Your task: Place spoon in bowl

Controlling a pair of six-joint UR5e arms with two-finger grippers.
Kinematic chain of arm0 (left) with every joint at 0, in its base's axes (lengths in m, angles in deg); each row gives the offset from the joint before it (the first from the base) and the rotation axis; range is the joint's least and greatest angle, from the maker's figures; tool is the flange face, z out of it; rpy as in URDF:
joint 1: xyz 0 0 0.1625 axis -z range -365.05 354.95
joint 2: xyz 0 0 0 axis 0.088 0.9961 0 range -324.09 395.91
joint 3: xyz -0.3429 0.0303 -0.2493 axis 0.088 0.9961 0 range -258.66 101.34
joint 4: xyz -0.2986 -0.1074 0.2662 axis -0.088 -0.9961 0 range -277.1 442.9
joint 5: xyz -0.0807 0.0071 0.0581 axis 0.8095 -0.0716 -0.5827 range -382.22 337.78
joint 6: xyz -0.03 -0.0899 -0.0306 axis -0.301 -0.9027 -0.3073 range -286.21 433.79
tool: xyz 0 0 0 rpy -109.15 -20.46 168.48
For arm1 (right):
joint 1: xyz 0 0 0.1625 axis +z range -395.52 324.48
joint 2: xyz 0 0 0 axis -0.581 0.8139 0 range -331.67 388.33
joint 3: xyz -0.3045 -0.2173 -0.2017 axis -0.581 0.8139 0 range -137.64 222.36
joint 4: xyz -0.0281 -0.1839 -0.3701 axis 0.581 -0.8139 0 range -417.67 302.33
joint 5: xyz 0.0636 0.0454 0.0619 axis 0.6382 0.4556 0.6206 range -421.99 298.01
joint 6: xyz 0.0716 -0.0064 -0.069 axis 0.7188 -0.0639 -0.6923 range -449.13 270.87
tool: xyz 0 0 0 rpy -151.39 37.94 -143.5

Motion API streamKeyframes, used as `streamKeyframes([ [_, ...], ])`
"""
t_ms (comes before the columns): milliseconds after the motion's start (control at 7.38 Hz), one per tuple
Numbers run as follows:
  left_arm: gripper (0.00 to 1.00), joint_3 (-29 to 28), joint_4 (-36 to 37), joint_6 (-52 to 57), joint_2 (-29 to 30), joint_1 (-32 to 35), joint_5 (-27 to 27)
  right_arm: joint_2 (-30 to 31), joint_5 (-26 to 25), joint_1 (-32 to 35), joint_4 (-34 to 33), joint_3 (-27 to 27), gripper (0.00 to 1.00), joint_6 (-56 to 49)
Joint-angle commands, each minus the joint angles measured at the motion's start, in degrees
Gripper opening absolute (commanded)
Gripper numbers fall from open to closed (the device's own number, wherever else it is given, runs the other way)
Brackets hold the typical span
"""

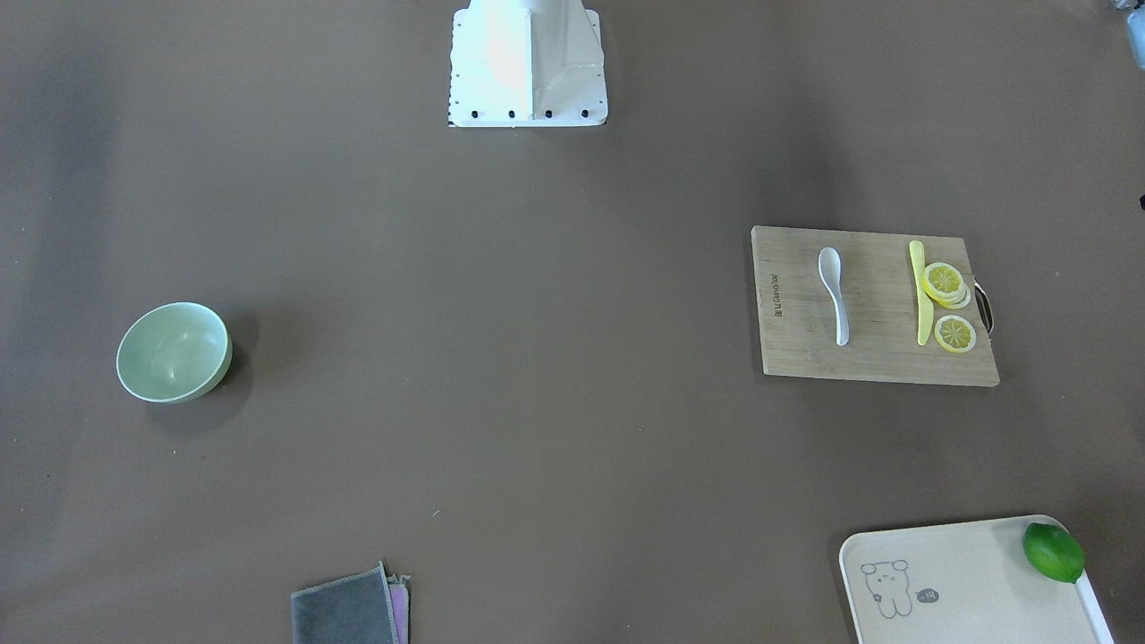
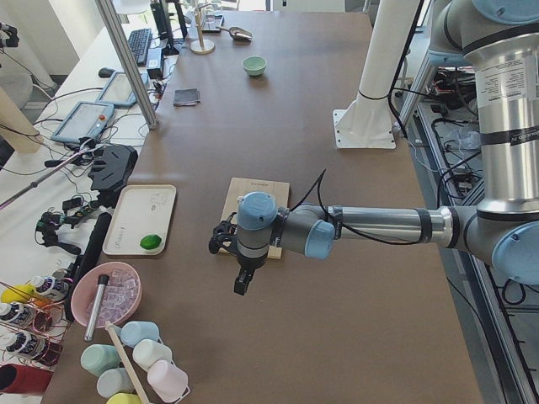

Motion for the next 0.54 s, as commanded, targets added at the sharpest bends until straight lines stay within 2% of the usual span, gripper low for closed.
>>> streamKeyframes([
  [0, 0.98, 0.89, -1.04, 0.63, -0.26, 0.34, 1.68, -0.70, -0.47, 0.50, -4.90, 0.58, 1.00, -0.08],
  [135, 0.98, 2.55, -0.27, -0.06, -0.18, 0.43, 2.39, -0.79, -1.78, 0.50, -5.02, 1.63, 1.00, -0.08],
  [406, 0.98, 2.39, -0.08, -0.06, 0.53, 0.51, 2.75, -0.88, -1.79, 0.50, -5.02, 2.08, 1.00, -0.08],
])
